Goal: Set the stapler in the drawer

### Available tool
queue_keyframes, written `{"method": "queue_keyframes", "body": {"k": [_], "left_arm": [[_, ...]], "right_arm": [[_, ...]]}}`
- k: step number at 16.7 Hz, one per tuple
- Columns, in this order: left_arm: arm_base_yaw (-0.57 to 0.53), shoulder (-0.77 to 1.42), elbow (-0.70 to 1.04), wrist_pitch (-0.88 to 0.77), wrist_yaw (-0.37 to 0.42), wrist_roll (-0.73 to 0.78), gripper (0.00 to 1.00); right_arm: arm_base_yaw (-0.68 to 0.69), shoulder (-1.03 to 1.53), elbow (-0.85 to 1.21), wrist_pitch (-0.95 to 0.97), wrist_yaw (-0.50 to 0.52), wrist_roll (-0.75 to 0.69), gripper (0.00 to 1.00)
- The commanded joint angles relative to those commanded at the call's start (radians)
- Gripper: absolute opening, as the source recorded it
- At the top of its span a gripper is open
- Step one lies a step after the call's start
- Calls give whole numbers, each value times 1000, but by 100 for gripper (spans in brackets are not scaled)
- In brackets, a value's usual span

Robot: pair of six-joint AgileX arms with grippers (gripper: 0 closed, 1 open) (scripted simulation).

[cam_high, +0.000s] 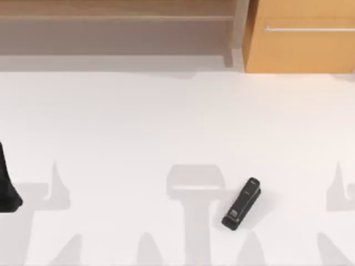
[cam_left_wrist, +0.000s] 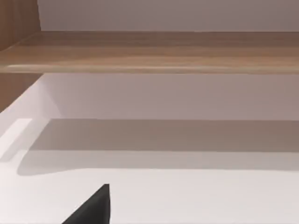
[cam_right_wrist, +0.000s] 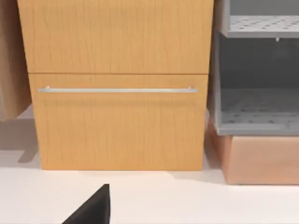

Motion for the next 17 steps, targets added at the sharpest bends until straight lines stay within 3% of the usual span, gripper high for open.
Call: {"method": "queue_keyframes", "body": {"k": [7,17], "left_arm": [[0,0,0,0,0,0,100],[0,0,0,0,0,0,100]], "right_arm": [[31,146,50,68,-5,-103,100],[113,951,375,498,54,-669,100]]}}
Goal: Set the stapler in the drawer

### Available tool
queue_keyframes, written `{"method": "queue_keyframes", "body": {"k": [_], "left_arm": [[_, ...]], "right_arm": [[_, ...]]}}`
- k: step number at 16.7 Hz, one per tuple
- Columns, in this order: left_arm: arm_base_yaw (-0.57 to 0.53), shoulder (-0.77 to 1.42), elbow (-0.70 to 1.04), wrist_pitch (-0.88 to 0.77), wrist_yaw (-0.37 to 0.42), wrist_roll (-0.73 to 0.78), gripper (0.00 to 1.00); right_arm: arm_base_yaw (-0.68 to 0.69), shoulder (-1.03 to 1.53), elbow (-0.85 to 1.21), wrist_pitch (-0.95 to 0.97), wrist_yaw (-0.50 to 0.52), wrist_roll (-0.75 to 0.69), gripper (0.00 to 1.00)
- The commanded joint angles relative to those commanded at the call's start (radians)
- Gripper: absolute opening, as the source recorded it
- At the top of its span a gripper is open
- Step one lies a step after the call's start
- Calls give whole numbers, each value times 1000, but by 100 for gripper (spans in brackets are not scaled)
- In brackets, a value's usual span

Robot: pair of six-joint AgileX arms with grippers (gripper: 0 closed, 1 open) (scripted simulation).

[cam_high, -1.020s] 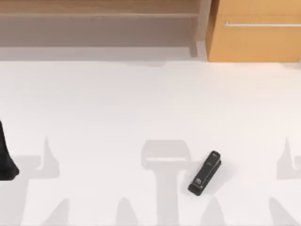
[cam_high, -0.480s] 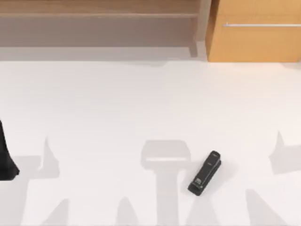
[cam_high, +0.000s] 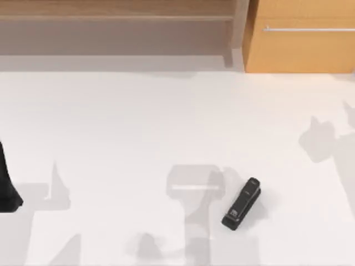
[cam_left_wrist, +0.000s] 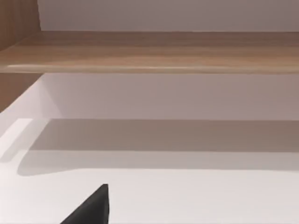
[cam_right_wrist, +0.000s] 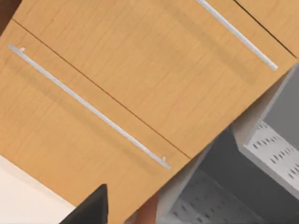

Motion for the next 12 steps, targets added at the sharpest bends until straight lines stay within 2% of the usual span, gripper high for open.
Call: {"method": "queue_keyframes", "body": {"k": [7,12], "left_arm": [[0,0,0,0,0,0,100],[0,0,0,0,0,0,100]], "right_arm": [[37,666,290,394,78,-461,100],[54,1048,463,635,127,-727,100]]}}
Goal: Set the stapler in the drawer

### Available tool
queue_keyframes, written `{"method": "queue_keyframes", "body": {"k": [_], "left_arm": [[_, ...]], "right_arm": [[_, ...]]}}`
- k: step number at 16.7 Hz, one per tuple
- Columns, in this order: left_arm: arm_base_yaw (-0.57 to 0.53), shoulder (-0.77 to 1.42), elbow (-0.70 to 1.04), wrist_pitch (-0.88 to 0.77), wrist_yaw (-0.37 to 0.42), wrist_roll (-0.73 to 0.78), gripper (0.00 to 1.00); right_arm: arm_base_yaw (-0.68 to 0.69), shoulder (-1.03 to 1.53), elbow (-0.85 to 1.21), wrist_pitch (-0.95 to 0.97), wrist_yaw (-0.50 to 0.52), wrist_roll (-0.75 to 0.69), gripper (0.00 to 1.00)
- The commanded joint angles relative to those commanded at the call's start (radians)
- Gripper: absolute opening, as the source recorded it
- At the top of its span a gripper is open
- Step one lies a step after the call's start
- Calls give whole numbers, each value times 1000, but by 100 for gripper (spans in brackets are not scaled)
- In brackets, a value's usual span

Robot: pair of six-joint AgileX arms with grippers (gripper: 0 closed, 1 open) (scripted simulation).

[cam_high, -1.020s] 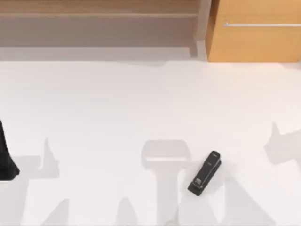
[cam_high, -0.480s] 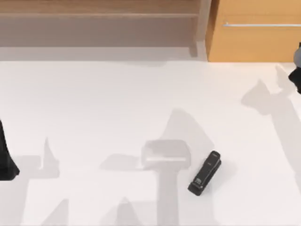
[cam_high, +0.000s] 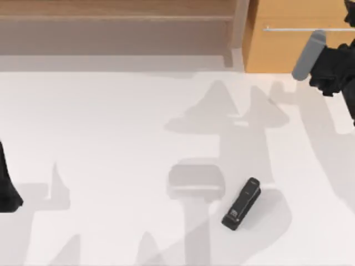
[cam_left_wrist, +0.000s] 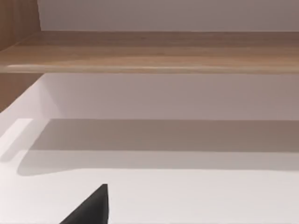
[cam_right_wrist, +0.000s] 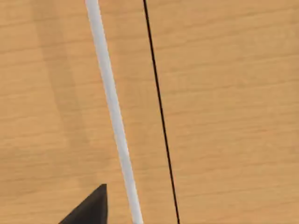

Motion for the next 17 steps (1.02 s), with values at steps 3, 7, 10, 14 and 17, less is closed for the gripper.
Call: {"method": "queue_keyframes", "body": {"k": [3,7,10,14,17], "left_arm": [[0,0,0,0,0,0,100],[0,0,0,0,0,0,100],[0,0,0,0,0,0,100],[0,0,0,0,0,0,100],[0,0,0,0,0,0,100]], "right_arm": [[7,154,71,100,20,-108,100],[9,232,107,151,31,-162,100],[9,232,107,151,31,-162,100],[4,244,136,134,25,-162,100],[-1,273,200,100,21,-162,100]]}}
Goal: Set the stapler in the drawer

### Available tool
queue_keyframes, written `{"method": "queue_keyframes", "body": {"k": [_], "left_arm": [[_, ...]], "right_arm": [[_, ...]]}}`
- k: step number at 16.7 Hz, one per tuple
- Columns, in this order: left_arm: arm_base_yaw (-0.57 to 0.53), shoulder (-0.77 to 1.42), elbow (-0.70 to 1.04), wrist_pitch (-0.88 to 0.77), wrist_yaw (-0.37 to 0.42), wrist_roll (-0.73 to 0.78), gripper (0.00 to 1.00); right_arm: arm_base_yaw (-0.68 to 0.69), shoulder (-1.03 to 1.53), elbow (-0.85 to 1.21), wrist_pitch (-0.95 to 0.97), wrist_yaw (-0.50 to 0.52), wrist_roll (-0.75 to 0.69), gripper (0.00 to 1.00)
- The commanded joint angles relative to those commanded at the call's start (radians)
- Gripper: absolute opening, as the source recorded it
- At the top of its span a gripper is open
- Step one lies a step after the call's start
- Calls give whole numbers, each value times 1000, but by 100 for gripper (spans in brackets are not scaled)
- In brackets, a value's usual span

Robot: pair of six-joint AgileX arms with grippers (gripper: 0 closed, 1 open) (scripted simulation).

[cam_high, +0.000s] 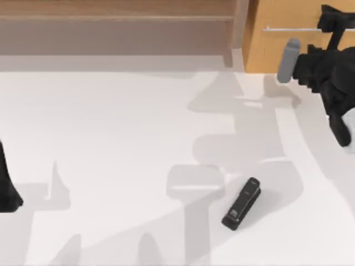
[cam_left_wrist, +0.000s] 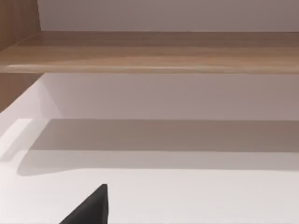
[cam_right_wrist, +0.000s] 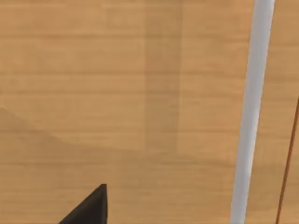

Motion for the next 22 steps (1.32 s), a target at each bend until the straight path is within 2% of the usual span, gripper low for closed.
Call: {"method": "queue_keyframes", "body": {"k": [5,18,22], "left_arm": [[0,0,0,0,0,0,100],[0,0,0,0,0,0,100],[0,0,0,0,0,0,100]], "right_arm": [[-2,11,24,-13,-2,0,100],[-2,11,24,-13,-2,0,2],[-2,11,24,-13,-2,0,0]]}}
